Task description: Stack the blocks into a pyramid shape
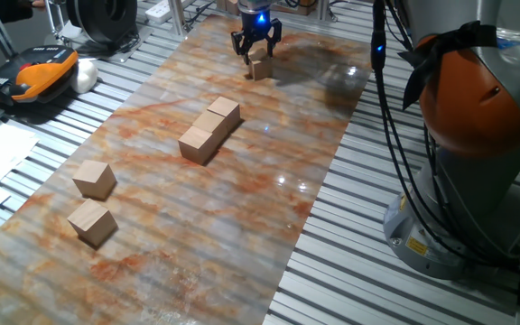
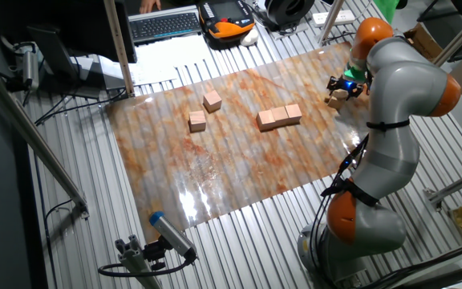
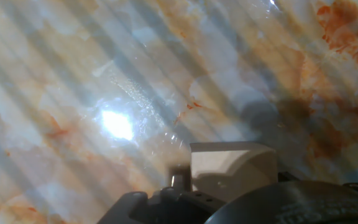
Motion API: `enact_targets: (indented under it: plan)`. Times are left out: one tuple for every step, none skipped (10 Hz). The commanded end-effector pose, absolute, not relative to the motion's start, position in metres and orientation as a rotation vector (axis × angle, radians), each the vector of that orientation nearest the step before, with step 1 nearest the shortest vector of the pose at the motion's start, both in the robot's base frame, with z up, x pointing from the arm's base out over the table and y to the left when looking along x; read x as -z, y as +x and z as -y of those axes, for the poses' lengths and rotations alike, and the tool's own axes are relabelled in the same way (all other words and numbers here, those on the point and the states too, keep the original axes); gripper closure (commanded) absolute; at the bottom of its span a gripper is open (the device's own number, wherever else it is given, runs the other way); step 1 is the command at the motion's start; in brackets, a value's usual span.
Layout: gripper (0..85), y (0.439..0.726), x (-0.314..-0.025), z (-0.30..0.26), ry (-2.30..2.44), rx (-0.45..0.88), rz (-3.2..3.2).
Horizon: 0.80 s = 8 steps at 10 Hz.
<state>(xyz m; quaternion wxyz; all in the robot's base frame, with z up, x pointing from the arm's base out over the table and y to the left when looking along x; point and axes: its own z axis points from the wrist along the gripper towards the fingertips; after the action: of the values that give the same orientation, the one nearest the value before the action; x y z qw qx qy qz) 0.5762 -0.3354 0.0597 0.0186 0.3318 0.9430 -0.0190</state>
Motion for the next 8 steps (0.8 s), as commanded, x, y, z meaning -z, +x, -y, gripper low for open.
enact_targets:
  plan:
    - [17.0,0.5765,-0.0599,0.3357,1.030,0.059,-2.928]
    - [17.0,0.5766,-0.0600,0.3359,1.028,0.059,-2.928]
    - [17.0,0.5768,-0.0596,0.3359,1.026,0.055,-2.931]
    - [17.0,0.5770,-0.0590,0.3362,1.022,0.052,-2.934]
    - [17.0,0.5769,-0.0588,0.3365,1.018,0.051,-2.936]
    - [34.0,0.5769,-0.0588,0.3364,1.016,0.051,-2.938]
    - [34.0,0.5769,-0.0588,0.3364,1.011,0.051,-2.940]
    - [51.0,0.5769,-0.0587,0.3364,1.007,0.045,-2.942]
